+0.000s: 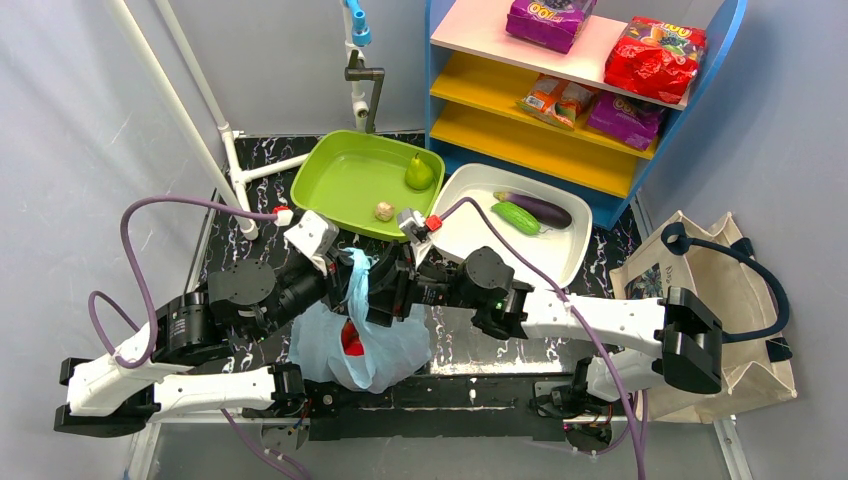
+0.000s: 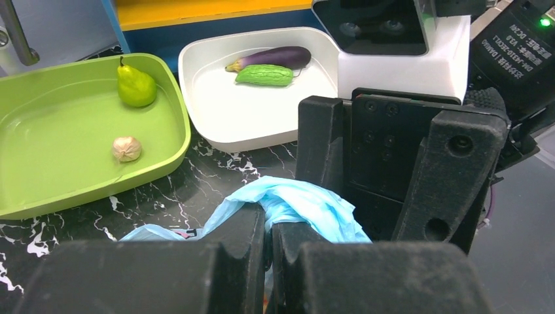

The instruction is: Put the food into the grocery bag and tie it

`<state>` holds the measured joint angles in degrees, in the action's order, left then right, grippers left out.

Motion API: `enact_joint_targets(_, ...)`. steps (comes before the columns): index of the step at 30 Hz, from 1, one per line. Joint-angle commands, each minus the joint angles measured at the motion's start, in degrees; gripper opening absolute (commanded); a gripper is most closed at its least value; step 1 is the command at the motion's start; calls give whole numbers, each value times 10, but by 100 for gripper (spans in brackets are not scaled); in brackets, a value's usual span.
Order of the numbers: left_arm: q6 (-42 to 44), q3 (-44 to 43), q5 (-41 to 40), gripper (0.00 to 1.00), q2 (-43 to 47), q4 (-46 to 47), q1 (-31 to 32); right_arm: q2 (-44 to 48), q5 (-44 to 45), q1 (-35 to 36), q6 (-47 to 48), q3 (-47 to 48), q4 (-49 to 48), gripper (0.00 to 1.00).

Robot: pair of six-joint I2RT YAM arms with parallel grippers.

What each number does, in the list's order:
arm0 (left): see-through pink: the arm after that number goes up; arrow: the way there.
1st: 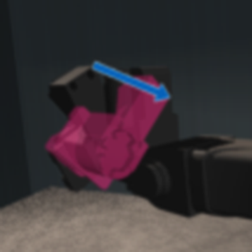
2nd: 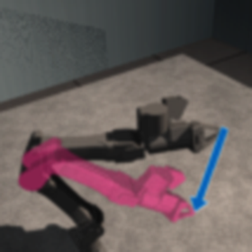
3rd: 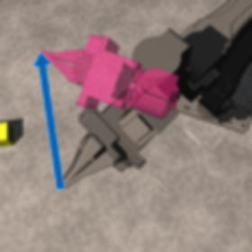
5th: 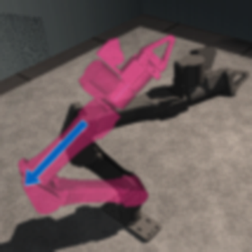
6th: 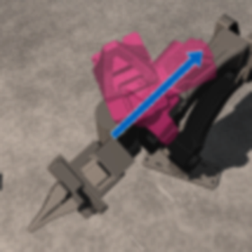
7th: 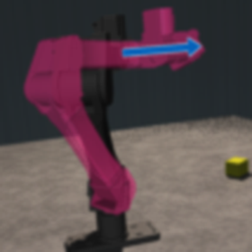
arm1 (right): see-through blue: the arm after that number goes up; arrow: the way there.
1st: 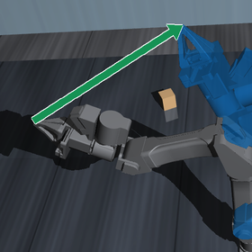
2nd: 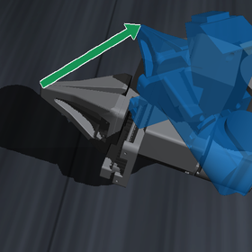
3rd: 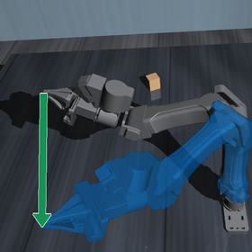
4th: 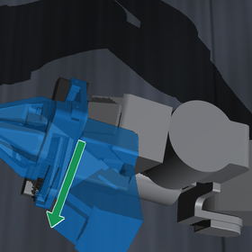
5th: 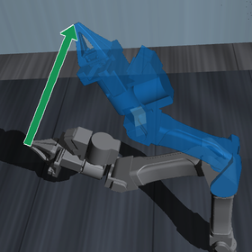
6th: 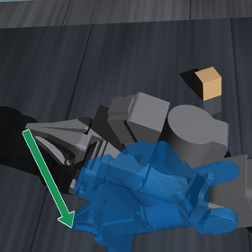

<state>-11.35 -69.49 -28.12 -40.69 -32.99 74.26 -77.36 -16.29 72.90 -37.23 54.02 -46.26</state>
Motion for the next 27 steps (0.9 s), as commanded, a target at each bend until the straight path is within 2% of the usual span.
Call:
enact_joint_targets(1, 6, -12, -17, 0, 2, 9, 2, -1, 73, 5, 16, 29, -26, 48)
enact_joint_targets(5, 5, -7, -25, 0, 9, 8, 2, 2, 108, 7, 12, 25, -31, 46)
enact_joint_targets(8, 4, -3, -30, 0, 16, 7, 2, 4, 124, 12, 29, 38, -1, 41)
enact_joint_targets(12, 4, -1, -35, 0, 18, 5, 2, 4, 154, 17, 48, 58, 51, 21)
enact_joint_targets(17, 3, 6, -36, 0, 23, 4, 2, 12, 175, 19, 53, 65, 74, 1)
enact_joint_targets(27, -19, 4, -26, 0, 30, -29, 2, 42, 228, 20, 53, 143, 297, 1)
